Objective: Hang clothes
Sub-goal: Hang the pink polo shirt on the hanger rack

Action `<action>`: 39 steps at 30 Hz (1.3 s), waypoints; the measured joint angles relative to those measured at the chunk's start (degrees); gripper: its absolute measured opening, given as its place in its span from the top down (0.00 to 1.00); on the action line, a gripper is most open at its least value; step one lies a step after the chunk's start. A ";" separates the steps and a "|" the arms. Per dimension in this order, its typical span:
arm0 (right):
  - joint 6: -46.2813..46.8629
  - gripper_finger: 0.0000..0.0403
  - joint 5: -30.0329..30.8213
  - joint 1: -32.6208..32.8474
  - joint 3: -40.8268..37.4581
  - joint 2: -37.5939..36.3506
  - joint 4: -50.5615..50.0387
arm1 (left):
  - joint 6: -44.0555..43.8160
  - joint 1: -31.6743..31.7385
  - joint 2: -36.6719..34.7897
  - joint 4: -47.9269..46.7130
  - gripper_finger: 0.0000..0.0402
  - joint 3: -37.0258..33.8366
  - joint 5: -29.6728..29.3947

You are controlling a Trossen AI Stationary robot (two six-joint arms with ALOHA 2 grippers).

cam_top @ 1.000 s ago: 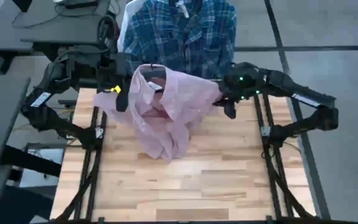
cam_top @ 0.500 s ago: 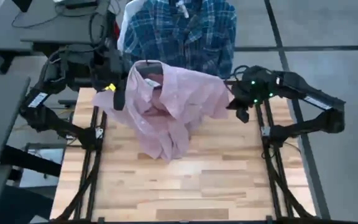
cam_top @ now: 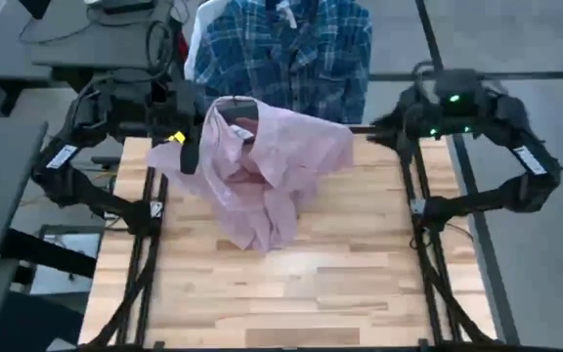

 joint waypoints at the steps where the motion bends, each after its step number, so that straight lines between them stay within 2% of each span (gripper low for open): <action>1: -0.08 0.39 0.00 0.73 0.00 0.33 2.30 | -0.10 -0.02 0.14 -0.15 0.94 0.00 0.63; 12: -6.73 0.42 -1.57 8.19 -0.11 6.65 4.40 | 0.10 -0.05 0.97 -0.20 0.94 0.00 0.97; 21: -7.54 0.45 -1.44 7.95 -0.11 9.46 4.24 | 0.00 -0.07 0.99 -0.15 0.94 0.00 1.38; 23: -8.23 0.50 -1.46 7.78 -0.11 9.42 4.31 | 0.01 -0.07 0.99 -0.16 0.94 0.00 1.38; 25: -8.28 0.60 -1.49 7.46 -0.11 9.37 4.34 | -0.01 -0.07 0.99 -0.14 0.94 0.00 1.40; 29: -9.83 0.91 -2.99 6.62 -0.11 9.39 4.10 | -0.70 0.02 1.01 -0.22 0.93 0.00 0.46; 33: -9.09 0.93 -4.10 5.92 -0.13 9.35 3.84 | -2.55 -0.05 1.01 -0.11 0.86 0.00 -2.93; 39: -9.14 0.93 -3.28 4.56 -0.16 8.75 3.62 | -5.88 0.53 1.01 -3.27 0.79 0.00 -11.60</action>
